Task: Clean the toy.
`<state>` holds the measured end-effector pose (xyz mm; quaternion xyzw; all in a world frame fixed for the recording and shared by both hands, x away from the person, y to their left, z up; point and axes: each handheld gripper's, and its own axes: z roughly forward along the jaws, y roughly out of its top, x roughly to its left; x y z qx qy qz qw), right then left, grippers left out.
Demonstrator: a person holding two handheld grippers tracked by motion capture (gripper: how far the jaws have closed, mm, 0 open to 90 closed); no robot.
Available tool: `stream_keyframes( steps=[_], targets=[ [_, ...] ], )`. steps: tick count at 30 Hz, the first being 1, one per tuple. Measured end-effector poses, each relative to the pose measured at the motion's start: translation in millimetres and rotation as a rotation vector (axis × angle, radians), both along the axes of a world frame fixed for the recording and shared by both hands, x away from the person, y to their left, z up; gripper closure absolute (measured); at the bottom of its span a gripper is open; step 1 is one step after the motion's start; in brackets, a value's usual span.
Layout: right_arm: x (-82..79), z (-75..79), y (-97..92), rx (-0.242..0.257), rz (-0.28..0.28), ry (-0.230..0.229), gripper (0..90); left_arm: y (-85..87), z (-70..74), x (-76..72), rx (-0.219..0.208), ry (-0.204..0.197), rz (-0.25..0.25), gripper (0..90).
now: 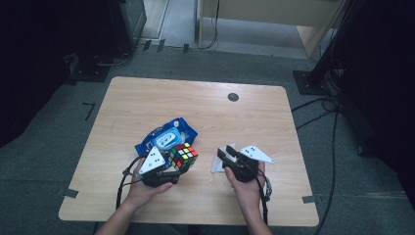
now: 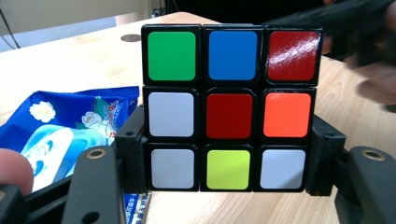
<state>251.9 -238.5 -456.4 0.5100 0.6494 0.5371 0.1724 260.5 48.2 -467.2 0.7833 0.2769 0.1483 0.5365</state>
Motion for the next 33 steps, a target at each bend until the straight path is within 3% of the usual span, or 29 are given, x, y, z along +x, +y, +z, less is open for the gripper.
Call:
stream_keyframes(
  steps=[3,7,11,13,16,20,24,26,29,33],
  targets=[
    [-9.6,16.6,19.9,0.127,0.103,0.001,43.3,-3.6,-1.5,-1.5,0.018,-0.005,0.002,34.2],
    [-16.2,26.1,46.9,0.179,0.163,0.022,27.8,-10.5,-2.6,-6.0,0.029,-0.02,-0.01,34.2],
    [-12.9,15.3,61.8,0.161,0.17,0.091,31.0,-14.4,-2.1,-9.9,0.035,-0.042,-0.03,34.2],
    [-12.6,10.0,64.5,0.175,0.17,0.114,34.1,-16.6,-2.4,-11.6,0.052,-0.054,-0.024,34.2],
    [-14.7,8.4,66.4,0.171,0.151,0.113,34.4,-16.7,-3.0,-11.7,0.052,-0.056,-0.026,34.2],
    [-20.2,12.4,70.6,0.093,0.14,0.054,34.5,-18.6,-2.1,-11.4,0.05,-0.047,-0.03,33.9],
    [-33.1,16.9,86.9,-0.147,0.115,-0.078,34.5,-20.6,-3.2,-10.9,0.058,-0.039,-0.034,33.5],
    [-34.4,16.1,91.1,-0.188,0.127,-0.086,34.5,-20.6,-3.0,-11.3,0.064,-0.043,-0.03,33.6],
    [-28.8,14.5,85.7,-0.112,0.159,-0.041,33.8,-18.5,-2.5,-11.1,0.074,-0.058,-0.032,34.0],
    [-26.4,22.0,68.6,0.019,0.18,-0.059,26.7,-5.1,-2.6,1.0,0.024,0.017,0.016,34.0]
  ],
)
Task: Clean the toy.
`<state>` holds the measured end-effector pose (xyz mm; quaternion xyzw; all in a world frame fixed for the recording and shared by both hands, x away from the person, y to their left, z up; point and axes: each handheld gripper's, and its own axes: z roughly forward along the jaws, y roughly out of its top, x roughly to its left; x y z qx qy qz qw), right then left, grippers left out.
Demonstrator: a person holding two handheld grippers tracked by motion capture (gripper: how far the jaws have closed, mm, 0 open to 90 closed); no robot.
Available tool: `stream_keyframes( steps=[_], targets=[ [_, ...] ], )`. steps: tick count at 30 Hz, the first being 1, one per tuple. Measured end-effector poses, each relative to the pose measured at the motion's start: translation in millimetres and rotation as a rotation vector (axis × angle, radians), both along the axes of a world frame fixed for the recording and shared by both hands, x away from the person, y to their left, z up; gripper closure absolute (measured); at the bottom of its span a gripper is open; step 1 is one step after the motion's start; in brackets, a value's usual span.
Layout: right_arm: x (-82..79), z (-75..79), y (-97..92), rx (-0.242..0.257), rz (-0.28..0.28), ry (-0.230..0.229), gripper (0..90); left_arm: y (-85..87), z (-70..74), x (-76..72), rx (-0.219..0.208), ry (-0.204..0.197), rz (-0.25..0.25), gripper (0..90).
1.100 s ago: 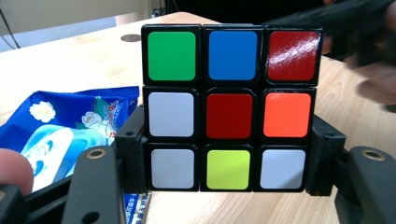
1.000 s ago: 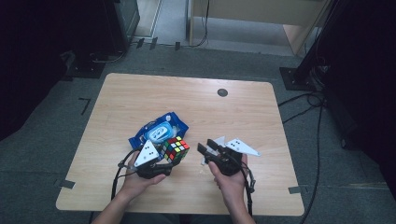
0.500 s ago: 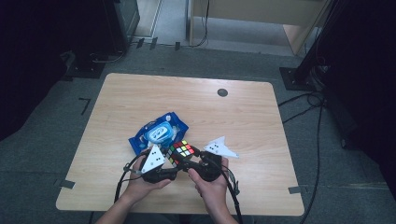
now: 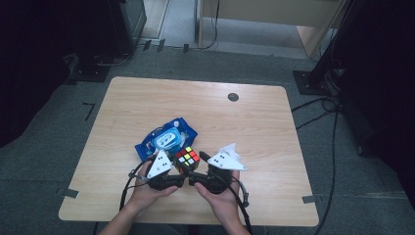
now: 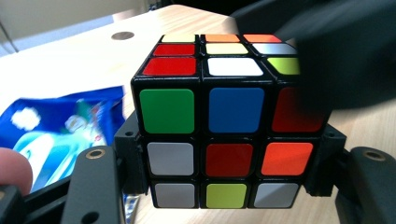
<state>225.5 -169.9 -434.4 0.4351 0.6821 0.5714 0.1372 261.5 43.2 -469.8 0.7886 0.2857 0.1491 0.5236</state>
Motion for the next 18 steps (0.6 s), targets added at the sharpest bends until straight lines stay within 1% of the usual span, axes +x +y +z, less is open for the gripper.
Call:
stream_keyframes(
  steps=[2,3,4,5,7,9,10,12,13,16,18],
  targets=[
    [-0.6,2.3,-12.2,0.044,-0.016,-0.022,28.5,11.2,0.3,8.4,-0.05,0.044,0.038,34.0],
    [-0.8,1.1,-18.0,0.064,-0.023,-0.027,30.2,17.1,1.2,12.0,-0.069,0.062,0.055,34.0],
    [-1.1,-1.9,-22.8,0.081,-0.027,-0.022,31.2,22.6,2.2,15.1,-0.091,0.076,0.067,34.0],
    [-1.0,-6.6,-25.6,0.077,-0.024,-0.01,31.1,27.4,3.4,17.4,-0.112,0.087,0.073,34.0],
    [0.0,-20.9,-23.5,0.006,-0.015,0.018,29.8,32.1,5.6,19.4,-0.147,0.101,0.076,34.0],
    [2.5,-36.5,-14.2,-0.038,0.015,0.057,25.8,31.4,7.4,19.2,-0.165,0.118,0.071,34.0],
    [3.8,-42.8,-6.2,-0.057,0.028,0.078,24.5,30.2,7.7,18.8,-0.171,0.124,0.067,34.0],
    [5.3,-46.9,5.5,-0.064,0.053,0.069,22.0,26.4,8.0,17.2,-0.176,0.135,0.057,34.0],
    [5.5,-47.0,11.8,-0.069,0.053,0.058,21.0,24.4,7.9,15.8,-0.178,0.14,0.049,34.0],
    [4.7,-44.4,24.8,-0.077,0.04,0.006,20.8,18.8,7.0,11.8,-0.159,0.142,0.026,34.0],
    [3.5,-43.0,28.2,-0.08,0.032,-0.022,22.9,14.7,6.0,9.1,-0.156,0.145,0.016,34.0]
  ],
)
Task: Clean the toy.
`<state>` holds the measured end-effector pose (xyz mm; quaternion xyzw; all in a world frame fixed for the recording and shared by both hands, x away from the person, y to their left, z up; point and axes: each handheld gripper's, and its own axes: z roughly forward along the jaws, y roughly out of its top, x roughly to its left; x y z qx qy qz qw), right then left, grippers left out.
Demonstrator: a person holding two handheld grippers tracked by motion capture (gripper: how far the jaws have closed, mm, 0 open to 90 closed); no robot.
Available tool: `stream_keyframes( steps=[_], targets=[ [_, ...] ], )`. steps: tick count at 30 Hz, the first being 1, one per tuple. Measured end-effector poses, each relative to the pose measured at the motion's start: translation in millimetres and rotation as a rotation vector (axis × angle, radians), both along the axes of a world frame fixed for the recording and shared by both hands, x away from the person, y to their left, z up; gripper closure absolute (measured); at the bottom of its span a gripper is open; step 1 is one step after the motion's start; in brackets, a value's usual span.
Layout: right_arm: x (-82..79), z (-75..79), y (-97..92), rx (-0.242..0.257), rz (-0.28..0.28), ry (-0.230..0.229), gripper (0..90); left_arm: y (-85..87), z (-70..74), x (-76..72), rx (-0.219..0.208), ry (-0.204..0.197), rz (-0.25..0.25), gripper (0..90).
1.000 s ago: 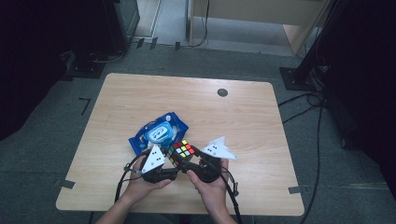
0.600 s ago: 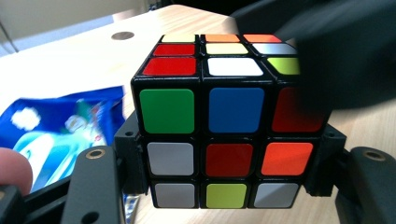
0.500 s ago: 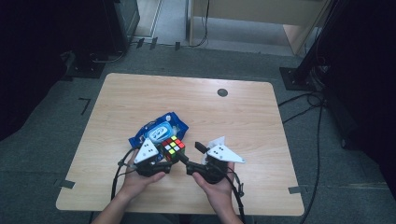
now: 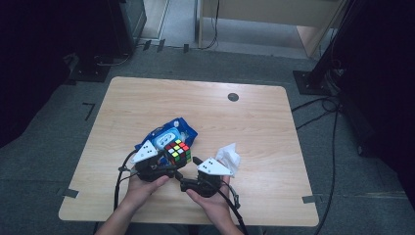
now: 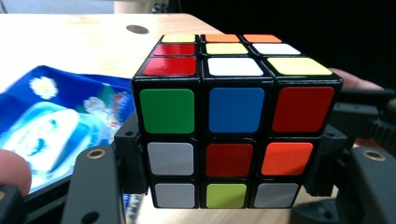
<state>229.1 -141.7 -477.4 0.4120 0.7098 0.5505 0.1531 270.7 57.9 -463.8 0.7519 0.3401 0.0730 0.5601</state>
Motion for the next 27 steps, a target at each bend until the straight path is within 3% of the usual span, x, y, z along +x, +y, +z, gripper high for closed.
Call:
stream_keyframes(
  steps=[4,7,10,15,17,20,23,25,27],
  targets=[
    [-2.7,-0.9,3.7,-0.042,-0.007,-0.038,32.9,-2.9,0.6,-1.6,-0.01,-0.001,-0.015,34.0],
    [-3.8,-1.5,1.7,-0.048,-0.003,-0.054,33.5,-4.5,1.3,-3.3,-0.001,-0.015,-0.014,33.9],
    [-4.9,-2.3,1.0,-0.066,0.002,-0.072,34.4,-4.3,1.2,-2.5,-0.006,0.005,-0.013,33.7],
    [-8.7,-9.8,6.4,-0.204,0.034,-0.166,34.5,1.6,-0.6,3.4,-0.038,0.07,-0.017,32.8],
    [-12.2,-13.6,10.9,-0.281,0.038,-0.214,34.5,1.9,-0.9,3.0,-0.021,0.063,-0.029,33.7],
    [-12.5,-13.3,10.8,-0.305,0.031,-0.232,34.1,0.7,1.2,0.8,-0.006,0.036,-0.026,34.0],
    [-8.9,-12.4,6.4,-0.307,0.039,-0.206,25.2,4.5,3.6,1.8,-0.01,0.016,-0.011,34.0],
    [-4.2,-13.5,-3.1,-0.298,0.034,-0.149,27.7,9.6,5.2,4.0,-0.026,0.013,0.012,34.1],
    [-0.2,-15.1,-17.4,-0.235,0.019,-0.077,36.4,14.7,6.6,6.3,-0.046,0.011,0.031,34.1]
  ],
)
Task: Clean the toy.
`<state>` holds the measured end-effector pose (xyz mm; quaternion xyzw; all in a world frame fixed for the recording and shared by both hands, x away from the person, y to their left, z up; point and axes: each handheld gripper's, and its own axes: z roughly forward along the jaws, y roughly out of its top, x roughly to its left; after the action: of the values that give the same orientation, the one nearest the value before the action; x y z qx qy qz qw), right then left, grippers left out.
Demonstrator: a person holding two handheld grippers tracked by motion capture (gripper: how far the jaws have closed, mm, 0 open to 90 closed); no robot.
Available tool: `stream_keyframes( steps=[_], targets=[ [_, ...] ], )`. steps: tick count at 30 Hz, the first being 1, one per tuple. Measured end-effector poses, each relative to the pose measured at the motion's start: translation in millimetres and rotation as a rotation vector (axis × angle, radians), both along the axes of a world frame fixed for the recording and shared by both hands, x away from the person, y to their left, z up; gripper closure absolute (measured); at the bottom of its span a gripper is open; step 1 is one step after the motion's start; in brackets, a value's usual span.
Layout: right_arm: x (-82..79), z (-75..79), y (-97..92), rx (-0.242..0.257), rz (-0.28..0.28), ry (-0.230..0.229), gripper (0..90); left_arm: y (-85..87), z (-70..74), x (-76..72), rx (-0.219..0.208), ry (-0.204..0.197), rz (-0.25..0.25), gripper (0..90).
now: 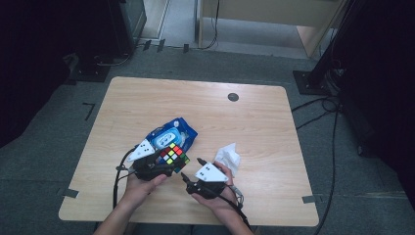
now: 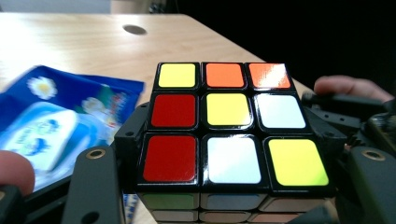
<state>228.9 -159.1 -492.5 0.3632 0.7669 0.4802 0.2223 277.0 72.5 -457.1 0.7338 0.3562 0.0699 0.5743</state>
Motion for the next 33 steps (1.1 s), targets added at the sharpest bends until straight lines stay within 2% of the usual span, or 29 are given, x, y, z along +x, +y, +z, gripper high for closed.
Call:
stream_keyframes(
  steps=[2,4,6,8,10,12,15,16,17,18,20,23,29,31,33],
  targets=[
    [4.8,-0.4,-15.5,0.12,-0.027,0.077,53.9,4.0,1.3,1.2,-0.031,-0.004,0.005,34.1],
    [9.3,-1.1,-23.5,0.24,-0.009,0.156,64.6,5.5,2.9,1.2,-0.051,-0.016,0.011,34.1],
    [10.2,-0.9,-21.5,0.291,0.009,0.196,68.4,4.8,4.0,0.9,-0.052,-0.023,0.016,34.1],
    [8.7,1.4,-17.9,0.32,-0.025,0.21,63.8,4.4,4.3,-0.2,-0.047,-0.033,0.025,34.0],
    [7.6,8.6,-21.1,0.415,-0.081,0.222,57.0,3.1,3.3,-2.3,-0.031,-0.061,0.024,34.0],
    [7.4,18.9,-28.2,0.503,-0.139,0.222,49.5,0.1,1.0,-3.8,-0.019,-0.071,0.023,34.1],
    [6.9,31.2,-35.4,0.619,-0.156,0.223,38.9,-7.5,-4.4,-5.8,0.017,-0.086,0.019,34.1],
    [6.6,34.5,-35.6,0.641,-0.158,0.233,34.6,-10.2,-5.9,-7.0,0.033,-0.098,0.02,34.1],
    [7.3,36.3,-35.1,0.665,-0.15,0.252,30.5,-13.6,-7.4,-9.0,0.042,-0.108,0.016,34.1],
    [8.5,36.9,-34.1,0.703,-0.141,0.298,26.9,-15.7,-8.2,-10.4,0.044,-0.115,0.013,34.1],
    [10.4,35.3,-32.5,0.765,-0.134,0.361,22.5,-21.5,-9.9,-14.4,0.055,-0.139,0.0,34.1],
    [14.1,31.4,-30.1,0.827,-0.132,0.448,18.8,-28.5,-11.3,-20.7,0.074,-0.18,-0.013,34.1],
    [19.5,20.3,-27.5,0.895,-0.126,0.568,18.8,-32.5,-11.9,-28.5,0.059,-0.257,-0.013,34.0],
    [20.7,16.1,-26.7,0.915,-0.121,0.612,20.8,-34.4,-12.4,-30.6,0.068,-0.28,-0.016,34.0],
    [21.7,12.6,-26.7,0.95,-0.099,0.651,29.2,-36.7,-13.8,-32.0,0.085,-0.291,-0.025,34.0]
  ],
)
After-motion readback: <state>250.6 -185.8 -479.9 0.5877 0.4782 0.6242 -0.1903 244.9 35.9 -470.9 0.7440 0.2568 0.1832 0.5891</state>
